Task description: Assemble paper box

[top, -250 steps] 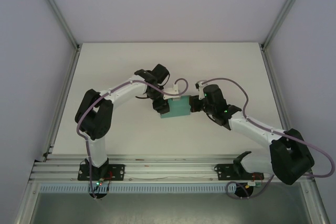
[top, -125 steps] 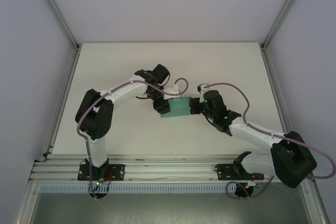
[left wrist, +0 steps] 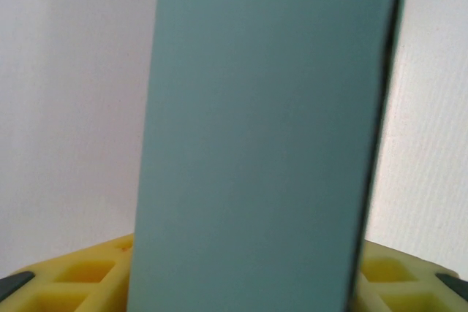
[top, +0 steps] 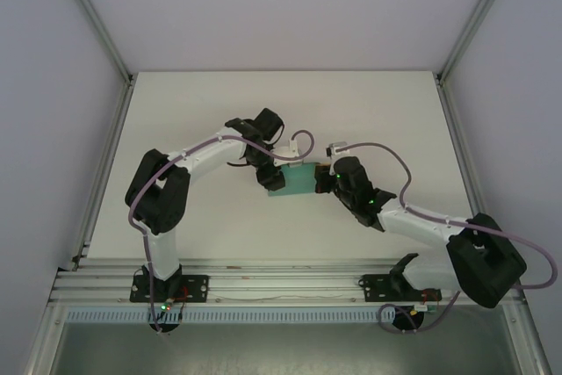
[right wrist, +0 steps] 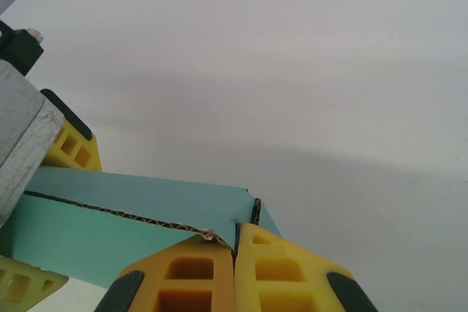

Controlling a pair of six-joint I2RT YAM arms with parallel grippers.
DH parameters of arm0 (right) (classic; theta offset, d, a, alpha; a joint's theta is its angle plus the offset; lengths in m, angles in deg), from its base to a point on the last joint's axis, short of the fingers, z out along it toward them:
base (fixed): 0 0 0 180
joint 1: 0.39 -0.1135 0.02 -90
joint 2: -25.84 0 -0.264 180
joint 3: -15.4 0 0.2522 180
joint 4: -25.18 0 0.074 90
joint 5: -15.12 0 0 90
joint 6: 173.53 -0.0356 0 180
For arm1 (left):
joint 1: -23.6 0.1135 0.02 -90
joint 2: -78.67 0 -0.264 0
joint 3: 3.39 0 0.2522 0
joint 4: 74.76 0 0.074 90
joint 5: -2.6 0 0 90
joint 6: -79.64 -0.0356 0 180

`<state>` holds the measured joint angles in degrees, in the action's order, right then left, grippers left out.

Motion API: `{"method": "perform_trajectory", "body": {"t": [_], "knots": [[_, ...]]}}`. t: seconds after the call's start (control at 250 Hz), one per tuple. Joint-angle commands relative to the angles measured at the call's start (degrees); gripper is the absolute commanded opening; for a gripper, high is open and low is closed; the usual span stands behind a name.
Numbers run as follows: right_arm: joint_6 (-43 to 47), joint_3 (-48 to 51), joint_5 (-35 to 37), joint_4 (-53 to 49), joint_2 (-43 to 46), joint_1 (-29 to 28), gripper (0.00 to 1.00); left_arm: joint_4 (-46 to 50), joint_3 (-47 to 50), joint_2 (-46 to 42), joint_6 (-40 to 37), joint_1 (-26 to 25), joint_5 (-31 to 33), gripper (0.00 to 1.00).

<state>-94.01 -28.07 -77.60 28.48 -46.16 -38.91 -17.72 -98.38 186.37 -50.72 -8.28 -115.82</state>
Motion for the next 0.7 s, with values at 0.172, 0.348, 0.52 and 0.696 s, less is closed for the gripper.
{"method": "perform_trajectory", "body": {"t": [0.172, 0.348, 0.52, 0.696], "knots": [[0.7, 2.3, -0.3, -10.5, -1.2, -1.9, 0.0, -3.4, 1.2, -3.3, 3.4, -0.4, 1.0, 0.72], [0.3, 1.4, 1.6, -13.1, 0.6, -2.9, 0.0, -5.6, 1.8, -8.0, 7.2, -0.5, 2.6, 1.0], [-1.1, 0.0, 3.3, -15.9, 1.6, -3.2, 0.0, -11.8, 7.2, -15.4, 16.7, -0.6, 10.8, 1.0], [-2.2, -1.6, 3.7, -18.6, 1.4, -3.4, 0.0, -15.7, 15.0, -22.7, 31.6, -0.6, 17.5, 0.99]]}}
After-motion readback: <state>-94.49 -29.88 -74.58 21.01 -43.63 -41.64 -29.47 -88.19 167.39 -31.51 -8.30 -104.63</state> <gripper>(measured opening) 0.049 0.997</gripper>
